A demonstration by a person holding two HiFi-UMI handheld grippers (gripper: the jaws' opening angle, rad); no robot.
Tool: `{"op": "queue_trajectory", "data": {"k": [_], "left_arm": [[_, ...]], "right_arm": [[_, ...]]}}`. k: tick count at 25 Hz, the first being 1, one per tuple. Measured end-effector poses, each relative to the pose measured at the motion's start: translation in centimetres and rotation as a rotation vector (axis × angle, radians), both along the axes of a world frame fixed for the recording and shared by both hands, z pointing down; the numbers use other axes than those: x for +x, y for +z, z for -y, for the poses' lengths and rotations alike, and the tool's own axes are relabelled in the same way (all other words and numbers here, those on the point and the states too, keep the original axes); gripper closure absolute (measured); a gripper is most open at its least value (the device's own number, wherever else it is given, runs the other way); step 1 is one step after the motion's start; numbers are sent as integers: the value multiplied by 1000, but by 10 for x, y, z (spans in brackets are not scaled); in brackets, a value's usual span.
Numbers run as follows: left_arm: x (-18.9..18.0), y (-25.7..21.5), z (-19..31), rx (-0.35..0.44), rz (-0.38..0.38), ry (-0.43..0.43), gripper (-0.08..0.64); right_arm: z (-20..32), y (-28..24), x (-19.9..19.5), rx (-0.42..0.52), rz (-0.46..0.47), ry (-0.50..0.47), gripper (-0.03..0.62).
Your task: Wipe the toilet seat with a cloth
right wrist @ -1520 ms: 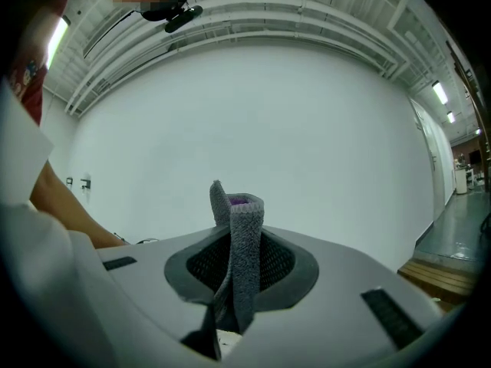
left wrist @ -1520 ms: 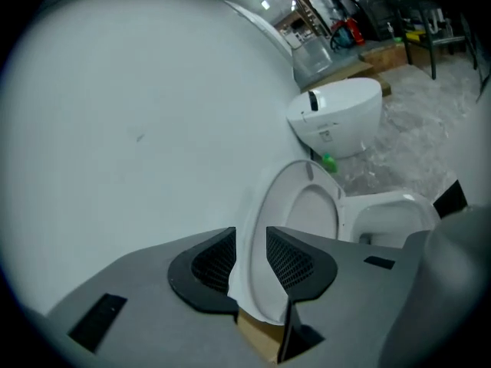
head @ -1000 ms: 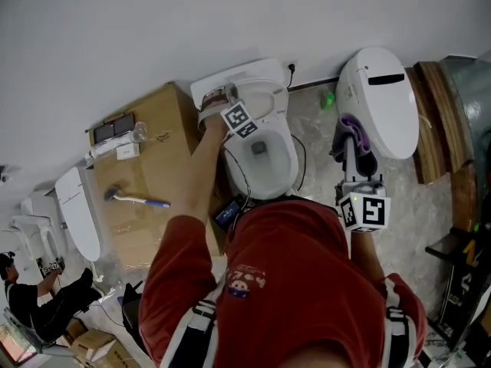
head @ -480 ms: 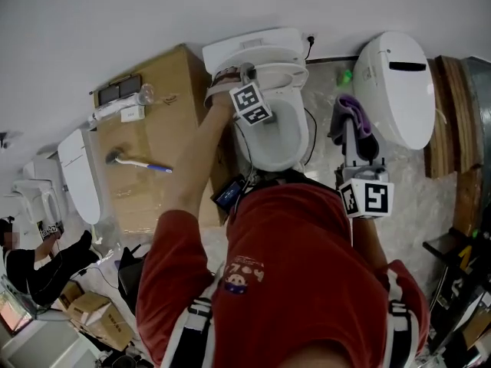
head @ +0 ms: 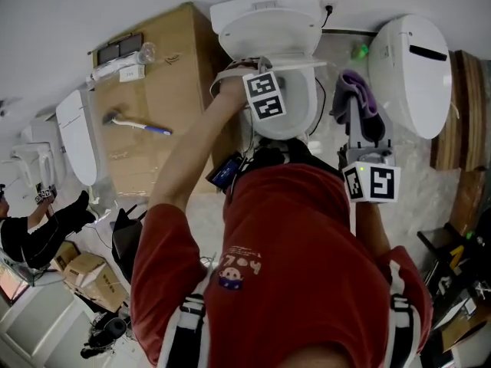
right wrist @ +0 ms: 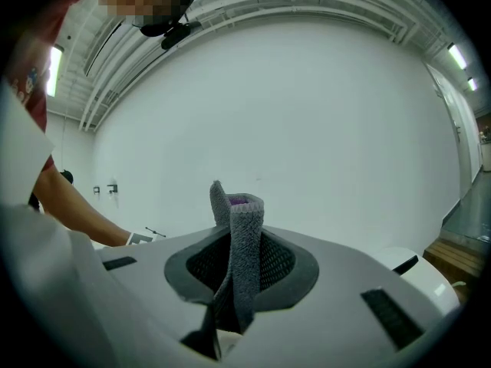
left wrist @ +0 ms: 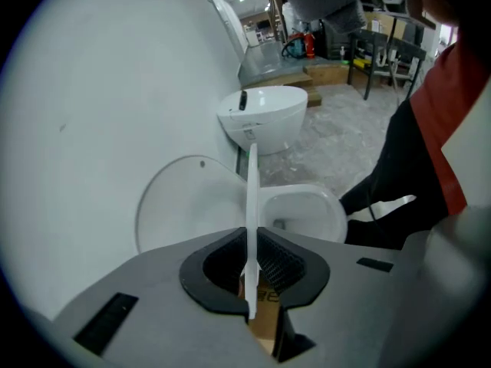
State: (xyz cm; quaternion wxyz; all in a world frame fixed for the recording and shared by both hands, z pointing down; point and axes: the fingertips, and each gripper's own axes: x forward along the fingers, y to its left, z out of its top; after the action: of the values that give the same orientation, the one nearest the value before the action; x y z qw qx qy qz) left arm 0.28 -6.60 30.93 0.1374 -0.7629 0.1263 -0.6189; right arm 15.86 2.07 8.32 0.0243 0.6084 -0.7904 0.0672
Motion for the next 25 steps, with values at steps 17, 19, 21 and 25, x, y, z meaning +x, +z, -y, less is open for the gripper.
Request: {"op": "queue_trajectory", "data": {"k": [17,19,21,25], "left_arm": [[3,122,-163,-549,-31,-21,363],[3,139,-175,-600,-43,-43,337],[1,158,-189,-651,-32,-40,314],[2,205,-213,-709,10,-2,284]], "right_arm": [[-24,109,-14,-247,-45,-75,535],[-28,128,-15,-278,-59,-85,535],[-32,146,-18,-303,-74,-99,535],[-34,184,-21,-345,-82,-105,535]]}}
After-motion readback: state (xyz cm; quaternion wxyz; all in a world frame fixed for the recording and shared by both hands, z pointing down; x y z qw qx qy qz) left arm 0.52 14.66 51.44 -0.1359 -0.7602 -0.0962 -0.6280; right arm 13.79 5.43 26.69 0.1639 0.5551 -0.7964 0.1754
